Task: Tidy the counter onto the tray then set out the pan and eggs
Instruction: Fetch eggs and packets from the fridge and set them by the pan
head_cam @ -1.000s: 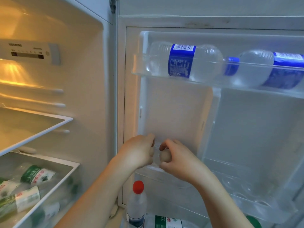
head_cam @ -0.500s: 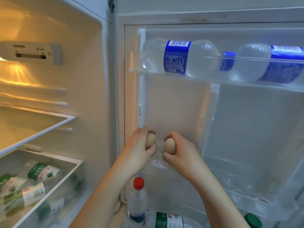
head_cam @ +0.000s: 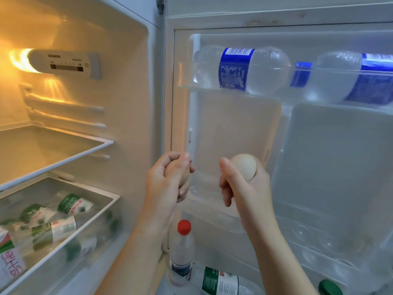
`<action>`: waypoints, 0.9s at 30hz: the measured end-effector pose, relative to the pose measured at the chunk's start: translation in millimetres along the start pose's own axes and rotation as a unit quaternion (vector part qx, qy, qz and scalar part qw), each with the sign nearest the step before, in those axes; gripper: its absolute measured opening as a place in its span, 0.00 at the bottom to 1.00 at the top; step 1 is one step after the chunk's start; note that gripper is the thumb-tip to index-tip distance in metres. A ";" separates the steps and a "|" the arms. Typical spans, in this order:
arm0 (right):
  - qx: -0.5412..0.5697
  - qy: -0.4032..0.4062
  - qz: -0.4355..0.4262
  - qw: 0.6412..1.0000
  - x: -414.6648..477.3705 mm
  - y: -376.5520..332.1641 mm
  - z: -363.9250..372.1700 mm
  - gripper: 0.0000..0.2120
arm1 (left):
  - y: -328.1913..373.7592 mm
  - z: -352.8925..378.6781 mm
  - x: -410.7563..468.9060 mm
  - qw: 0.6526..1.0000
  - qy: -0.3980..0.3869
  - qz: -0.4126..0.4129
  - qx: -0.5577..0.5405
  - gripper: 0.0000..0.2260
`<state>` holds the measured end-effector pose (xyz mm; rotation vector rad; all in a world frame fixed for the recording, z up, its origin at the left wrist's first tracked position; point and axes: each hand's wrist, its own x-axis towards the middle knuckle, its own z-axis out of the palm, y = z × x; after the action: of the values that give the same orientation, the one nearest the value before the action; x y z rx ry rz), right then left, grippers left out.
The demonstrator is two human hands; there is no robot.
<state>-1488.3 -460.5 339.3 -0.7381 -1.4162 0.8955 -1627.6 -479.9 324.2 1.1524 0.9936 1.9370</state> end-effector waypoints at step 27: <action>0.379 -0.448 0.583 0.562 -178.1 -16.4 -1.9 0.08 | 44.6 49.2 -318.9 0.812 0.493 0.090 -0.298 0.09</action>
<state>-1475.7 -622.4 264.5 -0.4276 -0.9149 3.0530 -1465.8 -752.8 250.3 -0.2084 0.6126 2.7715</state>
